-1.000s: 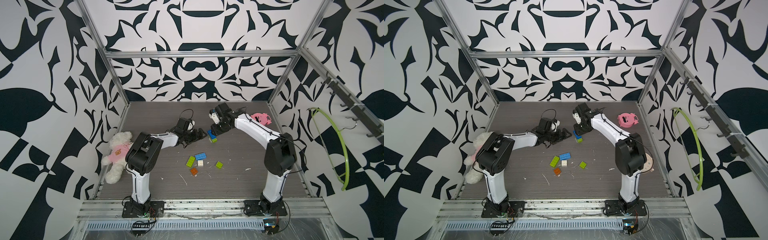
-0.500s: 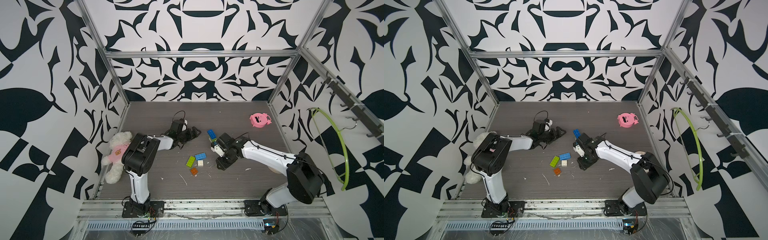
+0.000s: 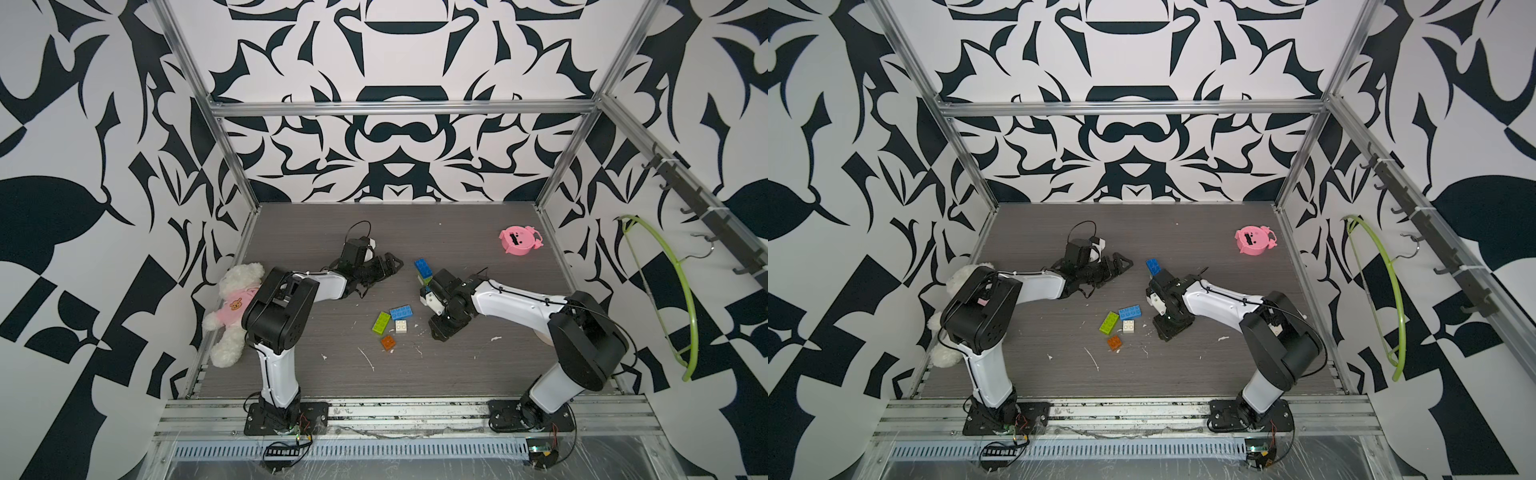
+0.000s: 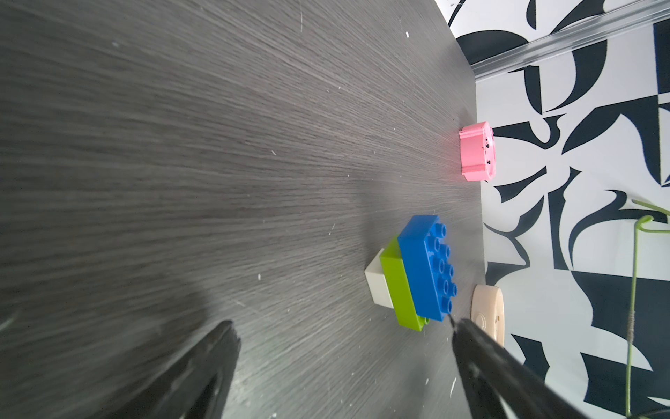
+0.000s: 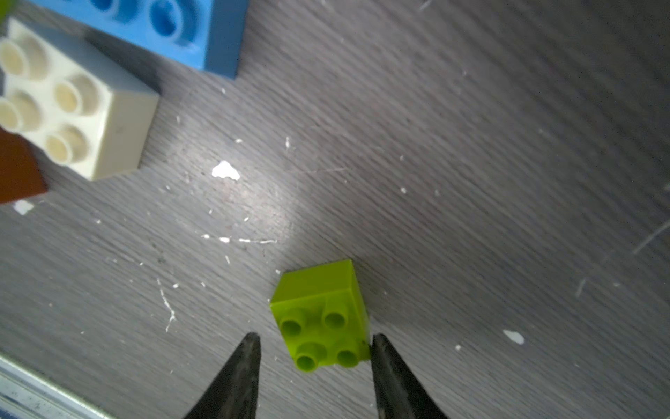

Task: Assemble a heart with lego
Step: Pick up the lego brick from the center of the board.

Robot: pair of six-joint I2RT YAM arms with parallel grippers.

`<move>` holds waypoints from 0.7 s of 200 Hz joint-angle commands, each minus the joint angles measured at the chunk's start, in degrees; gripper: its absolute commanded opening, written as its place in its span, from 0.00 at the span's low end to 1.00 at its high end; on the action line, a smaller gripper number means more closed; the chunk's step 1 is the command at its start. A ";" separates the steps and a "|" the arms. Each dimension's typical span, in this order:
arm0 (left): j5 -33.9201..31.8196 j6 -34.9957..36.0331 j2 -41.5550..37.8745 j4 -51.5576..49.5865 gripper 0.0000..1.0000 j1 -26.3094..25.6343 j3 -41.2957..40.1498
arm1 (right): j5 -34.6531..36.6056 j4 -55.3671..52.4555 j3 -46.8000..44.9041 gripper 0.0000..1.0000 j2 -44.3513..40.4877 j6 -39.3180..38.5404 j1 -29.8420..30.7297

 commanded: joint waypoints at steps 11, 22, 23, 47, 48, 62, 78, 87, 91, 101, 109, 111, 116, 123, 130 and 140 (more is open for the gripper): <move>1.22 0.98 -0.99 -0.97 0.95 0.00 -0.21 | 0.70 0.50 1.83 0.46 -0.40 -0.88 0.12; 1.38 1.00 -0.82 -1.04 0.95 -0.04 -0.04 | 0.33 0.61 2.03 0.45 -0.31 -1.01 0.15; 1.41 1.02 -0.81 -1.06 0.95 -0.02 -0.01 | 0.30 0.56 2.05 0.45 -0.31 -1.01 0.15; 1.69 1.03 -0.54 -1.28 0.95 -0.01 0.33 | 0.60 0.60 2.43 0.46 -0.22 -1.24 0.11; 1.65 1.03 -0.54 -1.27 0.95 -0.01 0.31 | 0.62 0.60 2.43 0.46 -0.22 -1.26 0.13; 1.96 0.95 -0.38 -1.26 0.95 0.00 0.50 | 0.91 0.60 2.52 0.47 0.28 -1.71 0.15; 2.11 0.88 -0.27 -1.17 0.96 0.00 0.51 | 0.85 0.60 2.65 0.47 0.82 -1.80 0.13; 2.18 0.86 -0.23 -1.12 0.95 -0.03 0.52 | 0.71 0.52 2.82 0.45 1.09 -1.74 0.14; 2.13 0.86 -0.33 -1.17 0.95 0.00 0.47 | 0.77 0.51 2.87 0.44 1.17 -1.77 0.15; 2.14 0.86 -0.45 -1.26 0.96 0.00 0.44 | 0.71 0.60 2.95 0.41 1.27 -1.81 0.15; 2.08 0.86 -0.49 -1.26 0.95 0.00 0.37 | 0.61 0.71 3.01 0.36 1.27 -1.78 0.14; 2.06 0.92 -0.46 -1.21 0.95 0.00 0.37 | 0.62 0.76 3.02 0.35 1.27 -1.80 0.13; 2.14 0.94 -0.51 -1.26 0.95 0.00 0.31 | 0.55 0.86 3.04 0.33 1.28 -1.79 0.13; 2.13 0.86 -0.45 -1.26 0.95 0.00 0.30 | 0.42 0.86 3.12 0.31 1.23 -1.80 0.10; 2.14 0.86 -0.38 -1.26 0.96 0.00 0.37 | 0.26 0.96 3.12 0.29 1.03 -1.80 0.15; 2.15 0.86 -0.29 -1.26 0.95 -0.01 0.50 | -0.35 1.32 3.15 0.25 0.64 -1.63 0.14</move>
